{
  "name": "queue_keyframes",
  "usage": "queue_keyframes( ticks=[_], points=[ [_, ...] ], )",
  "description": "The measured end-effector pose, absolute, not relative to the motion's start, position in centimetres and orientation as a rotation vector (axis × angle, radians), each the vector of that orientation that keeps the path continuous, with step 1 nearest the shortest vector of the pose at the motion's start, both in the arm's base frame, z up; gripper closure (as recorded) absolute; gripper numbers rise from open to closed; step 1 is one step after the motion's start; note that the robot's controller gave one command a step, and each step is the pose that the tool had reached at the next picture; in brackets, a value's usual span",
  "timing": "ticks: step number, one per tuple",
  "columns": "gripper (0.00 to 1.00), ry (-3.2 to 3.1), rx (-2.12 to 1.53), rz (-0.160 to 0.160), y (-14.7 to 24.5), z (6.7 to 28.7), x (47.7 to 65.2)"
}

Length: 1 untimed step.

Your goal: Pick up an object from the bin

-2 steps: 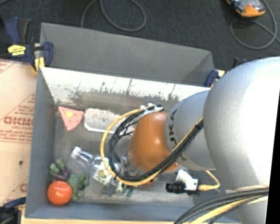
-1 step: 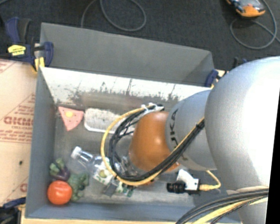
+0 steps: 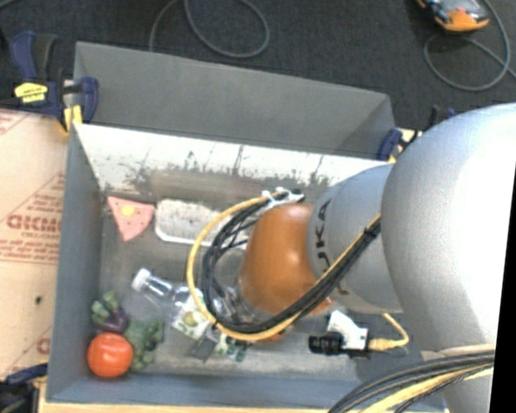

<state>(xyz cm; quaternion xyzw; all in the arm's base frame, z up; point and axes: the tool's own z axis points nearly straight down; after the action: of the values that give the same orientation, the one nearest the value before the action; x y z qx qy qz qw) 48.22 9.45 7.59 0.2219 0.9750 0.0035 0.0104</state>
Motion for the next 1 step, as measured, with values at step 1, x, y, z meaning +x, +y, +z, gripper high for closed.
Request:
queue_keyframes(
  ticks=[1],
  points=[
    [1.00,3.044,0.693,0.010,9.42,8.30,48.18]
  ],
)
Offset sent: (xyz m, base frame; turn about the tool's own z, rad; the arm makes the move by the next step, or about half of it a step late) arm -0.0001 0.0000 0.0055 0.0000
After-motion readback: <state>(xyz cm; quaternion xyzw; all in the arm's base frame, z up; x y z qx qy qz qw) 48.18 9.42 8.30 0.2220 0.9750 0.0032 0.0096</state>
